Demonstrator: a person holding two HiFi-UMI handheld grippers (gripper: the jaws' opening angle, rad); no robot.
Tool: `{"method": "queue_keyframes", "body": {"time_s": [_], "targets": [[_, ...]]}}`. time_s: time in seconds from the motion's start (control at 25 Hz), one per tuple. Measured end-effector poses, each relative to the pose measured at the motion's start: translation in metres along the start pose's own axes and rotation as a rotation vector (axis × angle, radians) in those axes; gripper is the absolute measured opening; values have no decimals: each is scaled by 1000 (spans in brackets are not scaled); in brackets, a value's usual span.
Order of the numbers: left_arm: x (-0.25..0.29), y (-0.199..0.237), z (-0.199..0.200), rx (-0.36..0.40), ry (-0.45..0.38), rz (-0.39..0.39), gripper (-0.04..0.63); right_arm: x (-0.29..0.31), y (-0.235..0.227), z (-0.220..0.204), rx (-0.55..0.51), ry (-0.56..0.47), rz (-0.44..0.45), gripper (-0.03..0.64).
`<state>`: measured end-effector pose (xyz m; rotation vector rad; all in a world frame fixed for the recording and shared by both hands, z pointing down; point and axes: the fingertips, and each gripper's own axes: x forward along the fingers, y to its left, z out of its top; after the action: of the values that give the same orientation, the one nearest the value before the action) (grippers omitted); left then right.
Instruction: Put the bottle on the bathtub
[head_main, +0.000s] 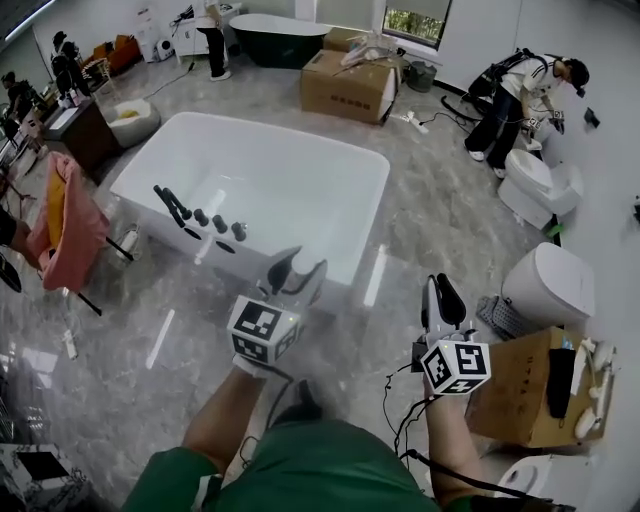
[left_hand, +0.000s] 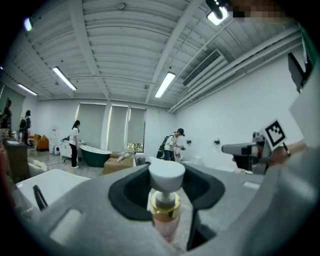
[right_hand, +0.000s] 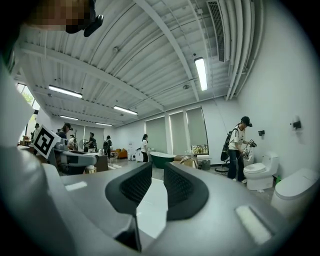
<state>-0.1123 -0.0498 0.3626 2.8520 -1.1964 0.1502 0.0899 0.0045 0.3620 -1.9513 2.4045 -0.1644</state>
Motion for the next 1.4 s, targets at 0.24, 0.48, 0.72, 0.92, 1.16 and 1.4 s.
{"method": "queue_keyframes", "body": {"time_s": [0.24,0.48,0.72,0.92,1.16,1.4], "targets": [[26,31,-12,-11,7,-57,167,36,4,-7,-17,17,-47,74],[50,47,-18,-11,25,-94,167,67,4,-17,-23,48,-56,74],[85,45,-34,-9,61,-113,169,94,-18,-35,-37,70,-35,74],[116,41,-44,-5,80,-113,169,123,-42,-45,-32,79,10,74],[156,42,-56,11,112,-84,169,160,-78,-51,-9,91,75,74],[201,37,-91,15,191,-43,169,188,-128,-75,15,124,112,74]]}}
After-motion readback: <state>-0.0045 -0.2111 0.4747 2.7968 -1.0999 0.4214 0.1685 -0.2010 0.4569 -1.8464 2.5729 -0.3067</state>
